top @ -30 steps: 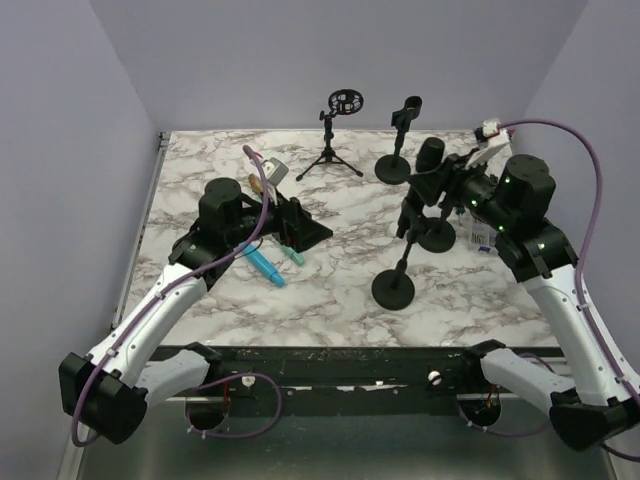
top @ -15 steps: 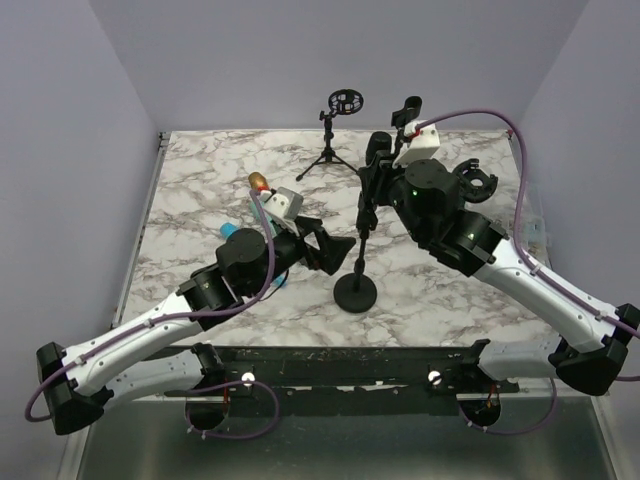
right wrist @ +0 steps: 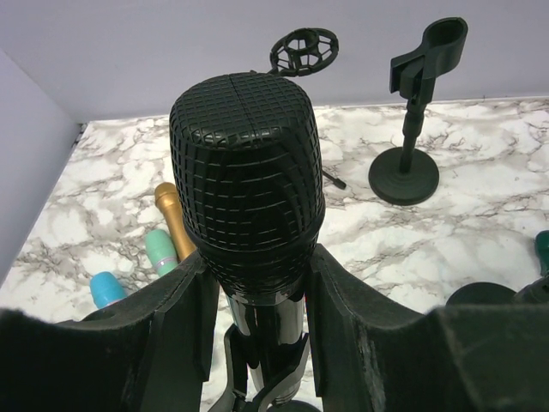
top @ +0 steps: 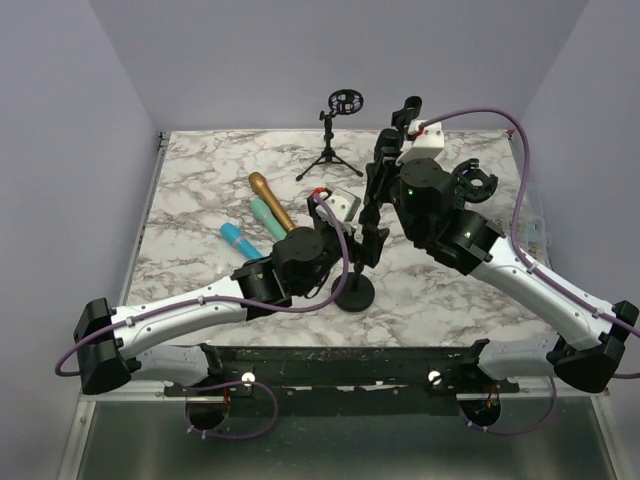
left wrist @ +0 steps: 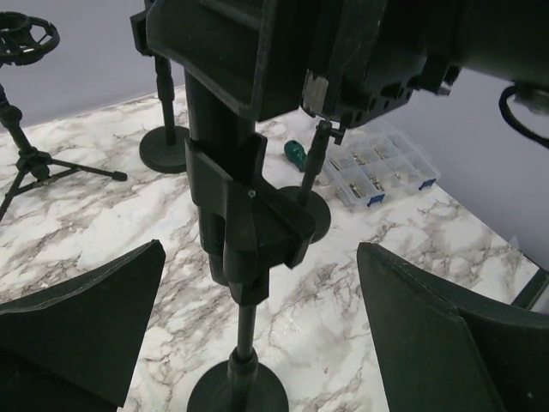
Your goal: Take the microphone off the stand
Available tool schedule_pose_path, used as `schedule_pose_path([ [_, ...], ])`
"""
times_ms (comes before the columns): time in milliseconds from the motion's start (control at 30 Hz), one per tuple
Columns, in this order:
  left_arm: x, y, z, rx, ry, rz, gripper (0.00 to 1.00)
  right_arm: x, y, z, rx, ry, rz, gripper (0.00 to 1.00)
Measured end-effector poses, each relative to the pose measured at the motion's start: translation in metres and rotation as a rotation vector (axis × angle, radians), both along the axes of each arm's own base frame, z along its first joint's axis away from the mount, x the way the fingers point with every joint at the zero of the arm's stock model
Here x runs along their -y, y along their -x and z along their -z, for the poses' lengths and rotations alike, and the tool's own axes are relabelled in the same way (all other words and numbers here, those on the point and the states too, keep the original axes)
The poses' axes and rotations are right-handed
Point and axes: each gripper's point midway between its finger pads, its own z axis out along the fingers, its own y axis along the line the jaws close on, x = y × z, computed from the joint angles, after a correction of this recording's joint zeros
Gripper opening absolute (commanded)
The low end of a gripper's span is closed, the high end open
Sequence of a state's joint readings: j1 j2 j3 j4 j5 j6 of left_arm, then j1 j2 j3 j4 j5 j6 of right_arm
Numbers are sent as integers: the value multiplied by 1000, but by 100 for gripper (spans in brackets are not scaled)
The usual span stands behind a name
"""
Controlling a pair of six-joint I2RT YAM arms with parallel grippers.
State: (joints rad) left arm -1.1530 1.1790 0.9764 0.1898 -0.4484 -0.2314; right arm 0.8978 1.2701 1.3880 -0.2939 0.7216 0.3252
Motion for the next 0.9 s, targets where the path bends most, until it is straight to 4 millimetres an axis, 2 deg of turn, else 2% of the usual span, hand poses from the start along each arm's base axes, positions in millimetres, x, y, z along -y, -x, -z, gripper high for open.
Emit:
schedule_pose_path([
  [167, 10, -12, -6, 10, -11, -43, 74, -2, 2, 0, -1, 1, -6, 1],
  [233, 13, -18, -7, 8, -17, -68, 61, -3, 2, 0, -2, 2, -9, 1],
  [300, 14, -21, -6, 5, -23, -83, 36, -3, 3, 0, -2, 3, -11, 1],
  [333, 14, -23, -3, 3, -31, -91, 9, -3, 3, 0, -2, 3, -11, 1],
  [367, 15, -23, -2, -1, -34, -95, 0, -4, 4, 0, -2, 3, -12, 1],
  [567, 18, -23, -2, 1, -39, -92, 0, -1, 4, -8, 10, -5, 3, 1],
  [700, 13, -21, 0, -1, -28, -90, 0, 4, 4, -14, 24, 1, 22, 1],
  [833, 7, -14, 1, -7, -6, -71, 0, 7, 4, -28, 57, -1, 24, 1],
  [900, 7, -11, 1, -12, 4, -58, 12, 10, 5, -44, 87, -12, 23, 1],
])
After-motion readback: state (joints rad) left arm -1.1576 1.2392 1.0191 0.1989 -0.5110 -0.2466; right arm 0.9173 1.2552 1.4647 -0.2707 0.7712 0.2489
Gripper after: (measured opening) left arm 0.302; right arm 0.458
